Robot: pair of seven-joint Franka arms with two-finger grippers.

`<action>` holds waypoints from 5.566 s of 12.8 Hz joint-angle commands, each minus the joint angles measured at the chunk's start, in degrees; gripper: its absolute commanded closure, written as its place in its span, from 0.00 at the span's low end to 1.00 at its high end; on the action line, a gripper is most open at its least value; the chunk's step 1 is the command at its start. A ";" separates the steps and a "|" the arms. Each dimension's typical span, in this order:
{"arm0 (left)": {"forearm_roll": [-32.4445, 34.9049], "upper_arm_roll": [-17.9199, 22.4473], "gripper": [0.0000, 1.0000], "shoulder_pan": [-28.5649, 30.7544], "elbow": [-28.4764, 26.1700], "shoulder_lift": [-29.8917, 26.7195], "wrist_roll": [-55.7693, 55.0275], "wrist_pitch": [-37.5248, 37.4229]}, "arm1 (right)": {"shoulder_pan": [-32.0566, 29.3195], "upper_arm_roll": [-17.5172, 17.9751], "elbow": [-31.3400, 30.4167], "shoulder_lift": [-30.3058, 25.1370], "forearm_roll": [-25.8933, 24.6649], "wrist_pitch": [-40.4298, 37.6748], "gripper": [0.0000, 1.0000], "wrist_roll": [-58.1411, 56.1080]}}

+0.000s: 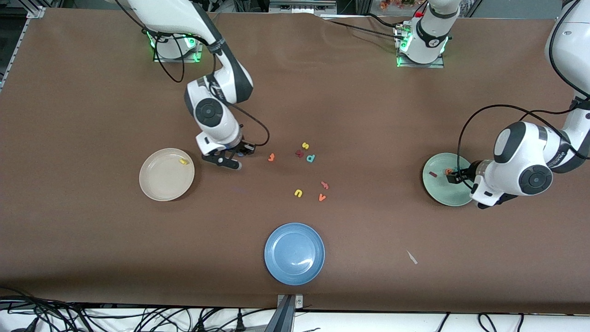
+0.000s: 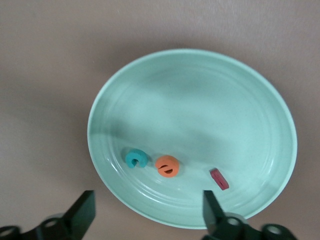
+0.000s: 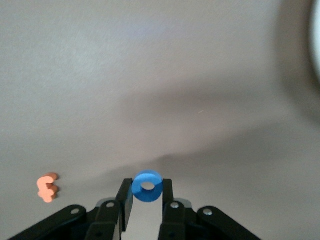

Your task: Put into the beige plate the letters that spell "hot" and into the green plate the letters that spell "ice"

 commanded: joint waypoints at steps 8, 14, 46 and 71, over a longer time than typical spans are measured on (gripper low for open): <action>0.37 -0.87 0.00 2.39 1.79 -0.26 0.03 2.65 | -0.37 -20.55 6.28 -2.65 0.43 -19.66 0.94 -38.63; 0.37 -0.87 0.00 2.83 1.79 0.18 0.82 3.71 | -1.25 -20.47 6.19 -2.39 5.08 -20.27 0.10 -38.38; 0.46 -0.87 0.00 2.04 2.67 1.15 0.56 3.80 | 13.96 -4.56 12.08 13.52 7.19 8.12 0.50 16.91; 0.46 -0.87 0.00 1.95 2.67 1.59 0.38 4.59 | 7.03 -31.89 12.17 4.73 10.80 -26.24 1.00 -45.21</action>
